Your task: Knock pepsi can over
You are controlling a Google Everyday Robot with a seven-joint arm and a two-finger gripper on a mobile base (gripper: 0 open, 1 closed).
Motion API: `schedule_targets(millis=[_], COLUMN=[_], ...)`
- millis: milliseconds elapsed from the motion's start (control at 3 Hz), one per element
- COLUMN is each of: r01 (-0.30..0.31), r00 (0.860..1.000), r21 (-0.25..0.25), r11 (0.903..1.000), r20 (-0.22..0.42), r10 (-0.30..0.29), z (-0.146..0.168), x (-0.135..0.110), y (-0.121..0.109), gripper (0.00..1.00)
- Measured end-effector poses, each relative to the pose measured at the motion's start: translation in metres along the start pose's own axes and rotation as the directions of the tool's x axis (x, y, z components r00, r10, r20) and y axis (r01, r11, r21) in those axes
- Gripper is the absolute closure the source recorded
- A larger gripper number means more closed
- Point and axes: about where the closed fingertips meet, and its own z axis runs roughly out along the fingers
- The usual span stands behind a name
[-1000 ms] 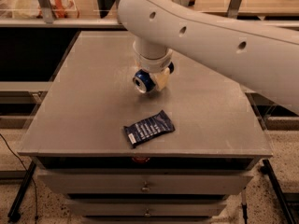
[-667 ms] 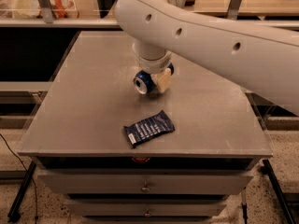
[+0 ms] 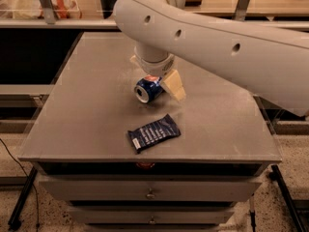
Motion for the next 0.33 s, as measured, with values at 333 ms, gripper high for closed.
schedule_targets(millis=[333], r01=[0.005], r00=[1.000], r21=[-0.014], r11=[0.9999], r20=[0.008], r10=[-0.005], z=[-0.0007], x=[-0.0004], y=[0.0002], gripper=[0.00])
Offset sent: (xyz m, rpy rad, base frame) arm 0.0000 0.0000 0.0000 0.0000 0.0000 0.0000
